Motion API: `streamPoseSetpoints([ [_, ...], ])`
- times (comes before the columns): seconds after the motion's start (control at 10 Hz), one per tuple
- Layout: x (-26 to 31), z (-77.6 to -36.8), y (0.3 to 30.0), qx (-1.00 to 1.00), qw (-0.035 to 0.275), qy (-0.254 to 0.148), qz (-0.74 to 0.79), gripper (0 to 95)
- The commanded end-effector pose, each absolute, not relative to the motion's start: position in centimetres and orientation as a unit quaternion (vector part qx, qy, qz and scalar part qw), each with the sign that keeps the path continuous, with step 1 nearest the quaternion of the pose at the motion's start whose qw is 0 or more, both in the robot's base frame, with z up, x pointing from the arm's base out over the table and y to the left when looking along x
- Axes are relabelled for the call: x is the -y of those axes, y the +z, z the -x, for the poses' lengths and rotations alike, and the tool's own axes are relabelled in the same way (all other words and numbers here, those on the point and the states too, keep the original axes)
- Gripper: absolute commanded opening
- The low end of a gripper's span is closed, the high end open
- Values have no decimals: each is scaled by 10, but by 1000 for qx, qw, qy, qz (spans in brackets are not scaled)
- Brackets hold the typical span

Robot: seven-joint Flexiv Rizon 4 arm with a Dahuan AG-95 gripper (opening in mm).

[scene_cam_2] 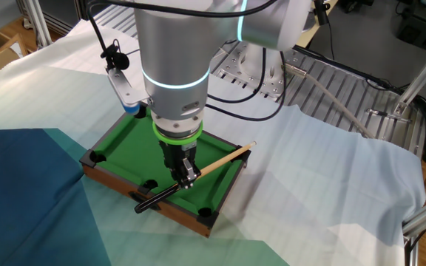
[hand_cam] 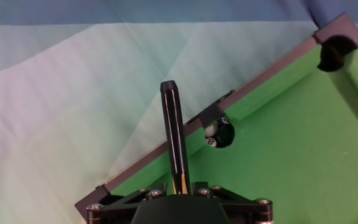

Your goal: Hit the pool ball

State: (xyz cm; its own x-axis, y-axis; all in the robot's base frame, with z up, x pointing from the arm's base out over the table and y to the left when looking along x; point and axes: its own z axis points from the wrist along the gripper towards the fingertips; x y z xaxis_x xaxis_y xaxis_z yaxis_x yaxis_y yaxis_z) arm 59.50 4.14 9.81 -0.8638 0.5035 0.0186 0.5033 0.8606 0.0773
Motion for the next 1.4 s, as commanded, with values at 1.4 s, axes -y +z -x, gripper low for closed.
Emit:
streamPoseSetpoints([
  [1.4, -44, -590, 94, -963, -15, 48, -264, 380],
])
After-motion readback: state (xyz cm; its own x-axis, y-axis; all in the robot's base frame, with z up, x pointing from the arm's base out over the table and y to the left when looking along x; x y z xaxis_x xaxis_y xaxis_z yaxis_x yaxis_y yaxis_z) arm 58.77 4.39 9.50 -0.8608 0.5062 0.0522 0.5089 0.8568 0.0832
